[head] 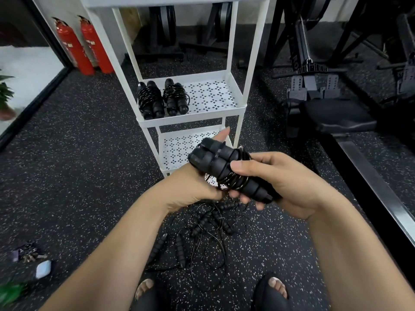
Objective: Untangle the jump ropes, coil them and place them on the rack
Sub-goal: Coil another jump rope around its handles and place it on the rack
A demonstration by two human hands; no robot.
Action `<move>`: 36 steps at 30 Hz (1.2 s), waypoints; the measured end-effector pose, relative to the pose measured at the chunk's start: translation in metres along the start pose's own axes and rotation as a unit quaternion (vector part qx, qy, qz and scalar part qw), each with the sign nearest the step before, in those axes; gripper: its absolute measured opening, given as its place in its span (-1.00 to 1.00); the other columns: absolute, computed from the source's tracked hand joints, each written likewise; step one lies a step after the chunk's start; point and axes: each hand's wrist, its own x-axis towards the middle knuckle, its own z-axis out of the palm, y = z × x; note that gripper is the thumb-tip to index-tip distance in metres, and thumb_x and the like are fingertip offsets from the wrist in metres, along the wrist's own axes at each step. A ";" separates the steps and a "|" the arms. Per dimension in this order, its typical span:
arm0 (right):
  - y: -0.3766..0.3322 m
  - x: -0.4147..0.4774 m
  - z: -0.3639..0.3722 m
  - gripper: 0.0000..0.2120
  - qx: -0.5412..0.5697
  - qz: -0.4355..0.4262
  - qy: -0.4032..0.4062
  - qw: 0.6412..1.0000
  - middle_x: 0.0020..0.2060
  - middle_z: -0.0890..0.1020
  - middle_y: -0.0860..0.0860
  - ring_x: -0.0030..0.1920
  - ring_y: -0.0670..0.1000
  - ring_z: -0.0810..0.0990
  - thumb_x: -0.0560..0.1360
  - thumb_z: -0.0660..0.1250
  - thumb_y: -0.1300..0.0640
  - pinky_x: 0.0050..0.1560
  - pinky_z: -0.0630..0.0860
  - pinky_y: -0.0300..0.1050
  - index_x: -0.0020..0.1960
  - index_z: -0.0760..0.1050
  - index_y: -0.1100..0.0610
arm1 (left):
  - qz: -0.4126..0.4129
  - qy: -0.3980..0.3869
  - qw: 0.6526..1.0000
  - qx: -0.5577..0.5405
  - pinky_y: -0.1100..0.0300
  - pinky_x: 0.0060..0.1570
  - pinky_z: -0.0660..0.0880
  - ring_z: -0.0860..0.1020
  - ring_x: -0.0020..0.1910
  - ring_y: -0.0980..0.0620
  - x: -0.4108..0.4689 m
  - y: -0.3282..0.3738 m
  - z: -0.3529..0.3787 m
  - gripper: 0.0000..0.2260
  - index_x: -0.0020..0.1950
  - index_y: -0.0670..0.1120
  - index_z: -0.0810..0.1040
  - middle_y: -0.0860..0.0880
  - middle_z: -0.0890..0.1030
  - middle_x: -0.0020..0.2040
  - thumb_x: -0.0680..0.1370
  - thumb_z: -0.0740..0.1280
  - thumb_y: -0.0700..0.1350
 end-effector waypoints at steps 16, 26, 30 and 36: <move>0.007 0.012 -0.003 -0.54 0.047 -0.119 0.109 0.986 -0.11 0.73 0.21 -0.25 0.09 0.61 0.38 0.62 0.05 -0.43 0.47 -0.13 0.16 0.65 0.29 | -0.059 0.054 0.966 0.245 0.21 -0.36 0.32 0.46 -0.34 0.19 0.008 0.003 0.029 -0.91 0.14 0.15 0.50 0.14 0.54 -0.24 0.77 0.21 0.01; 0.026 0.019 -0.033 -0.33 -0.199 -0.062 0.297 0.932 -0.16 0.74 0.07 -0.31 0.09 0.68 0.34 0.75 -0.02 -0.30 0.64 0.15 0.20 0.35 0.00 | -0.069 0.009 0.943 0.325 0.10 -0.23 0.42 0.45 -0.35 0.14 -0.007 0.014 -0.001 -0.70 -0.05 0.13 0.64 0.10 0.52 -0.32 0.72 0.22 0.22; 0.029 0.022 -0.039 -0.41 -0.365 0.003 0.291 0.884 -0.16 0.68 0.01 -0.31 0.06 0.62 0.37 0.72 -0.09 -0.30 0.52 -0.04 0.07 0.32 -0.08 | -0.066 0.011 0.951 0.302 0.24 -0.41 0.28 0.32 -0.49 0.19 -0.018 0.030 -0.019 -0.76 -0.05 0.14 0.69 0.11 0.46 -0.39 0.66 0.34 0.22; 0.026 0.017 -0.028 -0.48 -0.354 0.073 0.028 0.932 -0.25 0.75 0.04 -0.34 0.02 0.68 0.38 0.73 0.11 -0.39 0.55 -0.09 0.12 0.44 -0.03 | -0.005 0.084 0.971 0.226 0.20 -0.31 0.44 0.43 -0.43 0.07 -0.023 0.034 -0.037 -0.77 -0.09 0.10 0.72 -0.01 0.66 -0.27 0.53 0.48 0.23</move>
